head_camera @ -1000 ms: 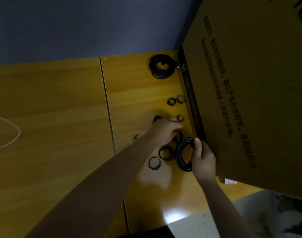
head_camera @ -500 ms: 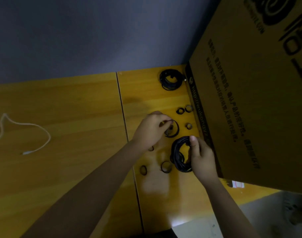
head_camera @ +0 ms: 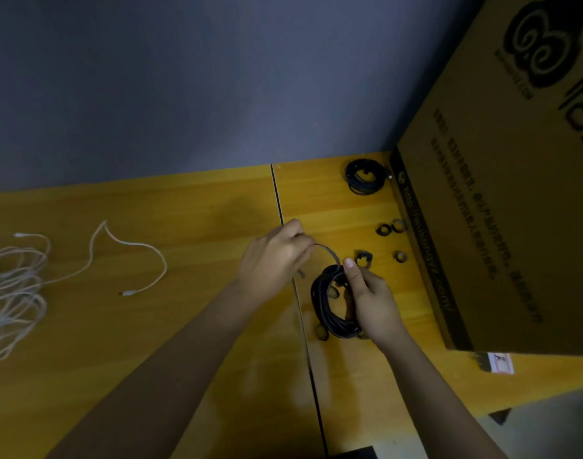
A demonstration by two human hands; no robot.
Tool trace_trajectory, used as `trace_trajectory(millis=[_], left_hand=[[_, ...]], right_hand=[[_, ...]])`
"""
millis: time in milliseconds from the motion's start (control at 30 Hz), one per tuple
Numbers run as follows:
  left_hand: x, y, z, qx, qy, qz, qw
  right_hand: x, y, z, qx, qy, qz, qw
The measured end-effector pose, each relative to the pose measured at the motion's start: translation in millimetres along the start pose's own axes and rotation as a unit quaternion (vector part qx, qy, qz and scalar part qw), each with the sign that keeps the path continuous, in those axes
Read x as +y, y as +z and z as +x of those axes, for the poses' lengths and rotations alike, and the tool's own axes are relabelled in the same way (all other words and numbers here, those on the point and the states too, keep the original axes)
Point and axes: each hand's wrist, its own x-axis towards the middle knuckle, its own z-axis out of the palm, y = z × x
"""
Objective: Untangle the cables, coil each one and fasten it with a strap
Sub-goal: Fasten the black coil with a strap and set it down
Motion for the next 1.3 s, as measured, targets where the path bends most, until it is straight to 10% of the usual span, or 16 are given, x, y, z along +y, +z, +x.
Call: trace_trajectory(millis=[433, 767, 967, 1300], left_hand=[[-0.1, -37.0, -22.3, -0.026, -0.040, -0.197, 0.979], [7.6, -46.2, -33.7, -0.092, -0.142, -0.412, 0.895], [8.1, -55.1, -29.4, -0.127, -0.283, -0.591, 0.745], [14.5, -64.5, -28.5, -0.116, -0.271, -0.635, 0.714]], right_hand=[[-51.4, 9.1, -4.0, -0.025, 0.029, 0.159, 0.987], [-62.2, 11.0, -19.4, -0.045, -0.072, 0.144, 0.986], [-65.3, 17.1, -25.0, -0.027, -0.156, 0.061, 0.985], [-64.2, 21.6, -24.0, -0.037, -0.163, 0.057, 0.984]])
